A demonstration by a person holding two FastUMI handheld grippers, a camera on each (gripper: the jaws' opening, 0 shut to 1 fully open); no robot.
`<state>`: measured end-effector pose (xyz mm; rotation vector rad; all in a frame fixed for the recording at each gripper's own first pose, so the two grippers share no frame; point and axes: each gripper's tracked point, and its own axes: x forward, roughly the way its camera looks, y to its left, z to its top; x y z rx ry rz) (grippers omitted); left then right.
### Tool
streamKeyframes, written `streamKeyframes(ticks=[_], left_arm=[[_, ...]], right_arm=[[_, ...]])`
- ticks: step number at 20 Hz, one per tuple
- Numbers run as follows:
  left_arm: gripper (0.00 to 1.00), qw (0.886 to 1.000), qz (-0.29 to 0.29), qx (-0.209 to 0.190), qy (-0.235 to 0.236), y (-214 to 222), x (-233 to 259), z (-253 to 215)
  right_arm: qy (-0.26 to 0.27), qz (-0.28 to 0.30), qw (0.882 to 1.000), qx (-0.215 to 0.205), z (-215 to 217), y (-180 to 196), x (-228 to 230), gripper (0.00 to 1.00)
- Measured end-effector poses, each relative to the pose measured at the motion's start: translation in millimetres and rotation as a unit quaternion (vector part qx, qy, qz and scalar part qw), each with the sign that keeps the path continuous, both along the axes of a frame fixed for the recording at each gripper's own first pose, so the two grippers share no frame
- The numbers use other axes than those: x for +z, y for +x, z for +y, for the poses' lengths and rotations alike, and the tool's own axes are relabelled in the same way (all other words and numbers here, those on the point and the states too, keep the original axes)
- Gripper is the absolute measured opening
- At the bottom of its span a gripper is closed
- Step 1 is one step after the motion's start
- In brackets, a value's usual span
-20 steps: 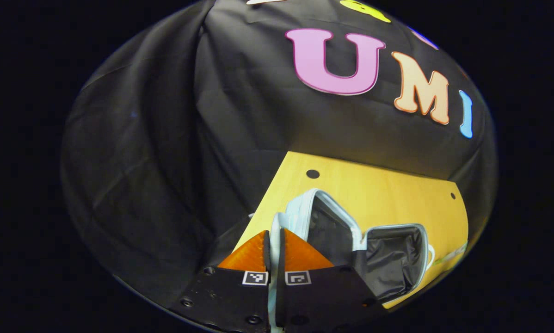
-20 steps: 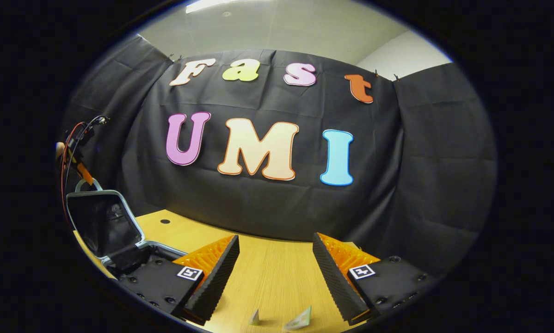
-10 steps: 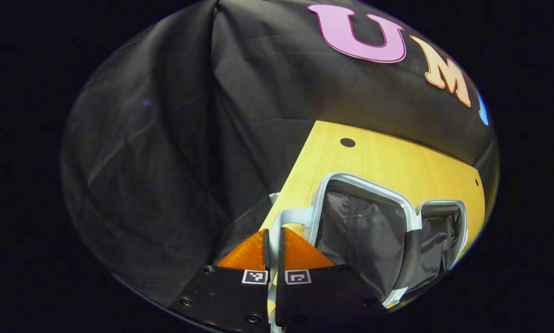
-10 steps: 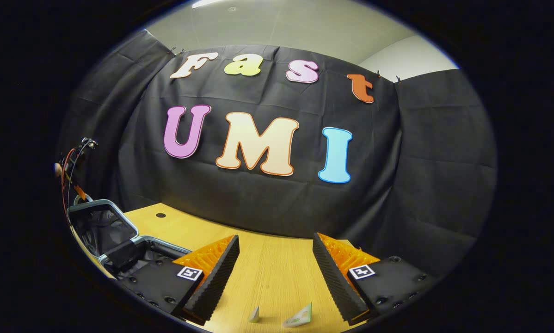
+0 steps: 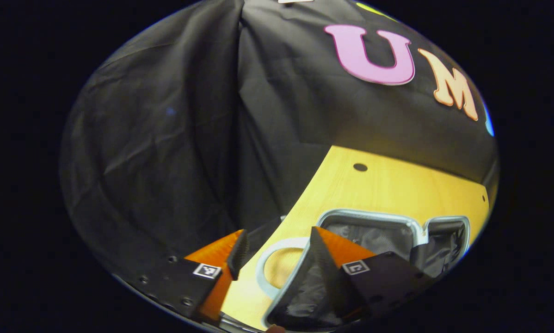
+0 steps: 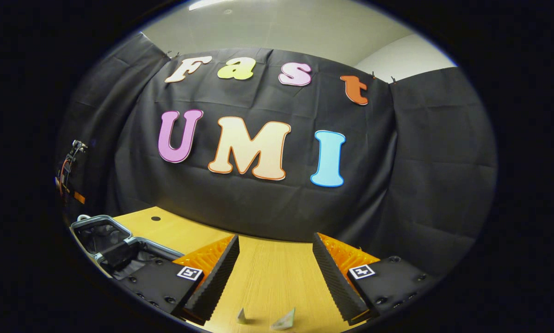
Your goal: First open the suitcase, pack the skin care products into it, and then close the suitcase.
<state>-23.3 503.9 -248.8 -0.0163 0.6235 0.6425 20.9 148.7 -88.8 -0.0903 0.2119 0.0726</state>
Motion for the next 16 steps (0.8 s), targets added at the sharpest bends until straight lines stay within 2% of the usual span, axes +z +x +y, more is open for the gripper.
streamKeyframes(ticks=[1, 4, 9, 13, 16], left_arm=[[0.92, 1.000, -0.026, -0.004, 0.016, 6, 15, -10], [0.95, 0.995, -0.096, -0.014, 0.033, 22, 66, -54], [0.92, 0.981, -0.186, -0.045, 0.040, 49, 140, -147], [0.95, 0.971, -0.218, -0.094, 0.038, 78, 167, -226], [0.95, 0.960, -0.238, -0.145, 0.034, 92, 178, -293]], right_arm=[[0.009, -0.004, 1.000, 0.001, -4, 1, 2, 1.00], [0.026, -0.009, 1.000, 0.005, -15, 6, 4, 1.00], [0.046, -0.031, 0.998, 0.004, -38, 10, 12, 0.99], [0.054, -0.043, 0.997, 0.016, -53, 9, 18, 0.96], [0.059, -0.047, 0.997, 0.012, -71, 10, 21, 1.00]])
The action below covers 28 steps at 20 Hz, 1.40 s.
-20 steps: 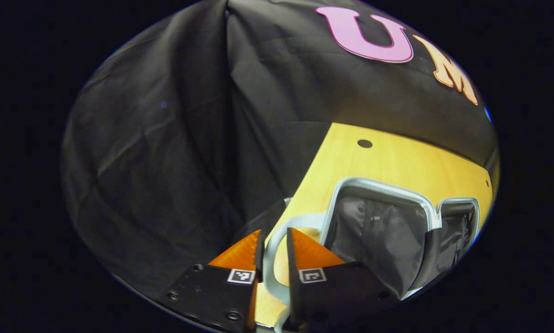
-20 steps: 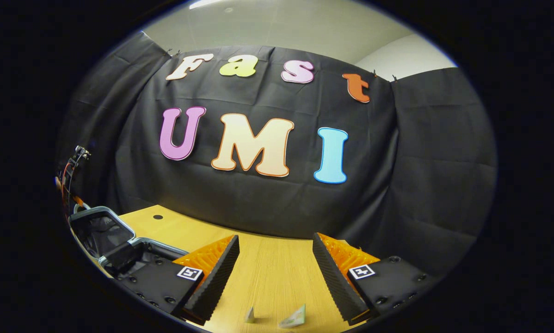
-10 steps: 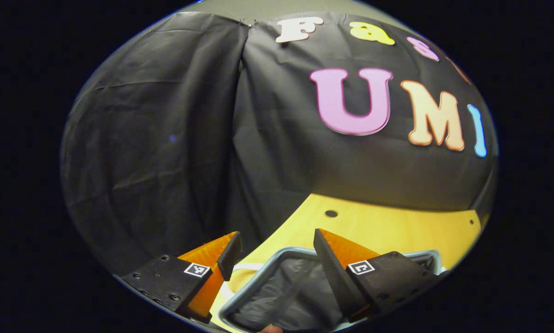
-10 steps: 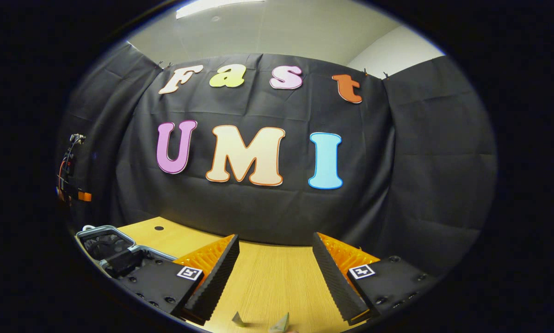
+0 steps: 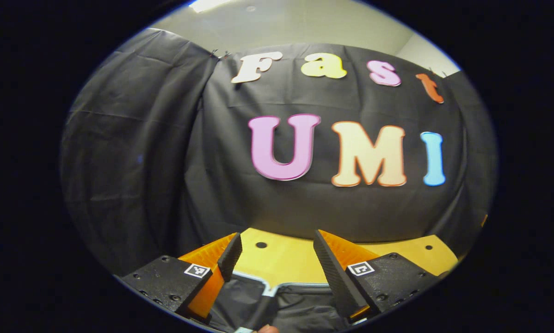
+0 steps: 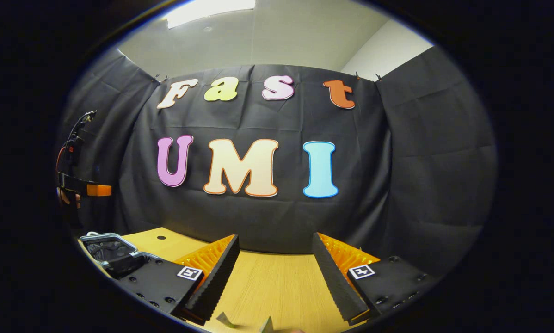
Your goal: First open the suitcase, pack the skin care products into it, and then close the suitcase.
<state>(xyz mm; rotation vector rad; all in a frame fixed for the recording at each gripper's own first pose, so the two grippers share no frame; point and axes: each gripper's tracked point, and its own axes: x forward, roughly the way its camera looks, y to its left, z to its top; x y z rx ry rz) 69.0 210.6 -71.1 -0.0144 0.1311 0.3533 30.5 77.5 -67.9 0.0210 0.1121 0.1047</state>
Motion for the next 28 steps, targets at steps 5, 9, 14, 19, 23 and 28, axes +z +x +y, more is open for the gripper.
streamKeyframes(ticks=[5, 9, 14, 19, 23, 28], left_arm=[[0.92, 0.997, 0.025, -0.073, 0.005, 13, -18, -96], [0.92, 0.992, 0.040, -0.122, 0.009, 7, -39, -166], [0.92, 0.984, 0.065, -0.165, -0.002, -3, -78, -237], [0.93, 0.968, 0.107, -0.228, -0.009, -18, -133, -302], [0.93, 0.956, 0.146, -0.253, -0.031, -25, -185, -333], [0.84, 0.945, 0.191, -0.254, -0.078, -31, -245, -351]], right_arm=[[0.008, -0.005, 1.000, 0.004, -24, -5, 2, 0.98], [0.007, 0.015, 1.000, 0.012, -38, -10, -12, 0.99], [0.007, 0.008, 0.999, 0.045, -49, -20, -14, 0.99], [0.000, 0.013, 0.998, 0.063, -56, -25, -22, 0.98], [-0.016, 0.022, 0.997, 0.075, -56, -25, -35, 0.99], [-0.032, 0.042, 0.995, 0.085, -52, -25, -54, 0.99]])
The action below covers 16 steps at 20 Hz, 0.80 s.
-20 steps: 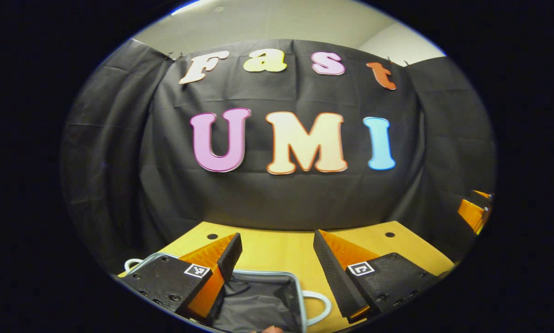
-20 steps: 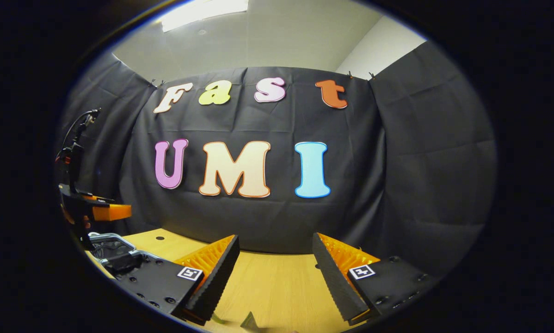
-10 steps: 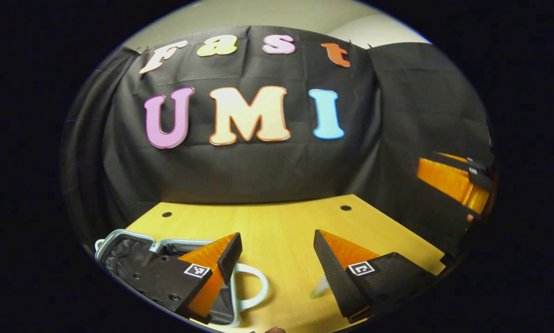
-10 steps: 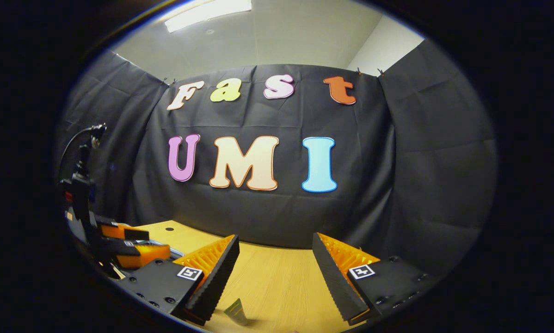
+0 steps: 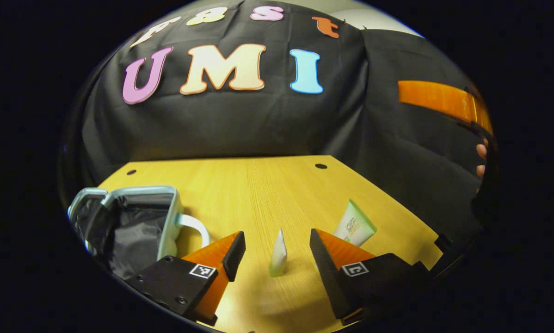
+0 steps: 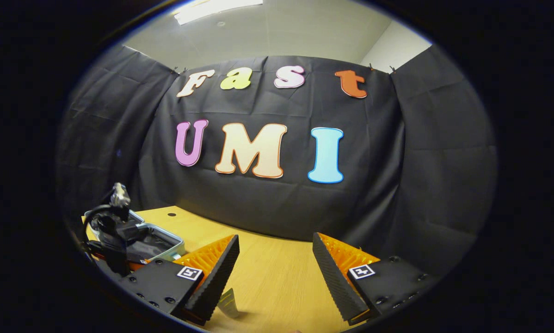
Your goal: First open the suitcase, pack the skin care products into it, and then close the suitcase.
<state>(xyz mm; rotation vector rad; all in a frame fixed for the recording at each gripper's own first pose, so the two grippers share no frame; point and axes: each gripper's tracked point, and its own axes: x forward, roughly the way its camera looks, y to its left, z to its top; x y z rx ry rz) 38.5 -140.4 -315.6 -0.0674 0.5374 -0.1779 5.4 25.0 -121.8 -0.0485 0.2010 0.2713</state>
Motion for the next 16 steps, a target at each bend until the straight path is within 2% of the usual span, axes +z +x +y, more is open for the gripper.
streamKeyframes(ticks=[1, 2, 3, 4, 5, 8, 12, 16], left_arm=[[0.82, 1.000, 0.009, -0.001, -0.005, 1, -9, -3], [0.68, 1.000, 0.019, 0.001, -0.009, 2, -18, -5], [0.65, 1.000, 0.028, 0.001, -0.013, 3, -26, -7], [0.53, 0.999, 0.038, 0.001, -0.017, 3, -34, -8], [0.49, 0.999, 0.048, 0.000, -0.020, 2, -41, -9], [0.21, 0.998, 0.063, 0.002, -0.019, -2, -51, -8], [0.11, 0.996, 0.082, 0.000, -0.027, 0, -46, -10], [0.12, 0.998, 0.065, 0.015, -0.017, -2, -4, 3]], right_arm=[[-0.004, 0.004, 1.000, 0.002, 0, -1, -5, 0.99], [-0.007, 0.007, 1.000, 0.004, 0, -2, -7, 0.99], [-0.011, 0.009, 1.000, 0.005, 0, -3, -10, 0.99], [-0.014, 0.012, 1.000, 0.008, 1, -4, -13, 0.99], [-0.015, 0.015, 1.000, 0.011, 2, -5, -16, 0.99], [-0.004, 0.028, 0.999, 0.030, 15, -14, -28, 0.99], [0.013, 0.050, 0.996, 0.077, 43, -32, -57, 0.99], [0.017, 0.085, 0.991, 0.105, 63, -45, -99, 0.99]])
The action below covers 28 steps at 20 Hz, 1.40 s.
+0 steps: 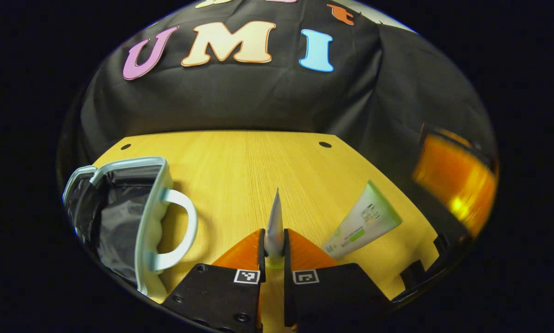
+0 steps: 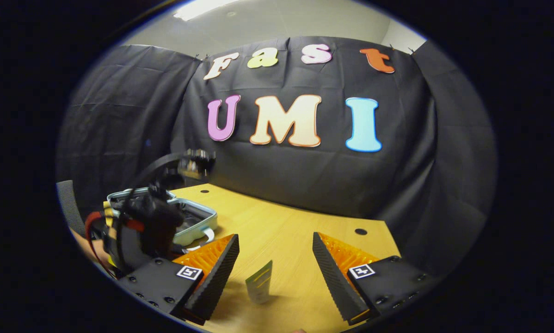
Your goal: First open the suitcase, pack the skin care products into it, and then close the suitcase.
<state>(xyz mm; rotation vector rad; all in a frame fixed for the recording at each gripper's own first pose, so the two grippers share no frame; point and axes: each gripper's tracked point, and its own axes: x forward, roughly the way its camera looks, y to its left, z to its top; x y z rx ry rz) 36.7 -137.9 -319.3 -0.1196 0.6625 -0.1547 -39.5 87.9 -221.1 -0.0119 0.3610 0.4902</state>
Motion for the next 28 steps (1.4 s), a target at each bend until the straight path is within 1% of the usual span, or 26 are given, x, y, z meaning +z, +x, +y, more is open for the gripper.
streamKeyframes(ticks=[5, 9, 10, 11, 12, 13, 14, 15, 16, 17, 18, 19, 22, 23, 25, 28], left_arm=[[0.11, 0.999, -0.010, 0.038, 0.023, -14, 48, 35], [0.11, 0.996, -0.013, 0.091, 0.021, -32, 74, 62], [0.11, 0.994, -0.010, 0.104, 0.025, -38, 77, 70], [0.11, 0.993, -0.005, 0.116, 0.030, -45, 79, 80], [0.11, 0.992, 0.003, 0.124, 0.035, -51, 81, 87], [0.11, 0.990, 0.009, 0.131, 0.041, -56, 82, 94], [0.11, 0.989, 0.015, 0.136, 0.047, -59, 84, 102], [0.11, 0.989, 0.019, 0.140, 0.053, -63, 83, 110], [0.11, 0.988, 0.022, 0.142, 0.058, -65, 83, 116], [0.11, 0.987, 0.026, 0.145, 0.062, -69, 82, 123], [0.11, 0.987, 0.033, 0.146, 0.063, -70, 80, 131], [0.11, 0.987, 0.038, 0.145, 0.064, -69, 76, 136], [0.11, 0.985, 0.061, 0.145, 0.069, -71, 63, 166], [0.11, 0.985, 0.069, 0.143, 0.073, -72, 57, 178], [0.11, 0.982, 0.096, 0.138, 0.087, -75, 42, 204], [0.11, 0.979, 0.133, 0.122, 0.099, -73, 22, 232]], right_arm=[[-0.006, 0.061, 0.998, 0.008, 9, -8, -61, 0.99], [-0.026, 0.119, 0.992, 0.023, 17, -22, -117, 0.99], [-0.029, 0.131, 0.991, 0.025, 20, -25, -129, 0.97], [-0.029, 0.143, 0.989, 0.026, 22, -27, -137, 0.88], [-0.030, 0.158, 0.987, 0.023, 24, -23, -144, 0.82], [-0.030, 0.168, 0.985, 0.014, 23, -20, -148, 0.62], [-0.029, 0.171, 0.985, 0.009, 24, -15, -149, 0.47], [-0.028, 0.179, 0.983, 0.008, 22, -18, -147, 0.33], [-0.020, 0.188, 0.982, 0.011, 23, -18, -146, 0.29], [-0.011, 0.199, 0.980, 0.019, 29, -21, -145, 0.22], [-0.012, 0.201, 0.979, 0.020, 29, -22, -139, 0.24], [-0.013, 0.200, 0.979, 0.024, 32, -20, -138, 0.22], [-0.011, 0.203, 0.979, 0.028, 49, -24, -114, 0.22], [-0.005, 0.201, 0.979, 0.030, 59, -23, -102, 0.22], [0.014, 0.219, 0.975, 0.037, 87, -30, -80, 0.22], [0.039, 0.214, 0.974, 0.056, 136, -33, -37, 0.22]])
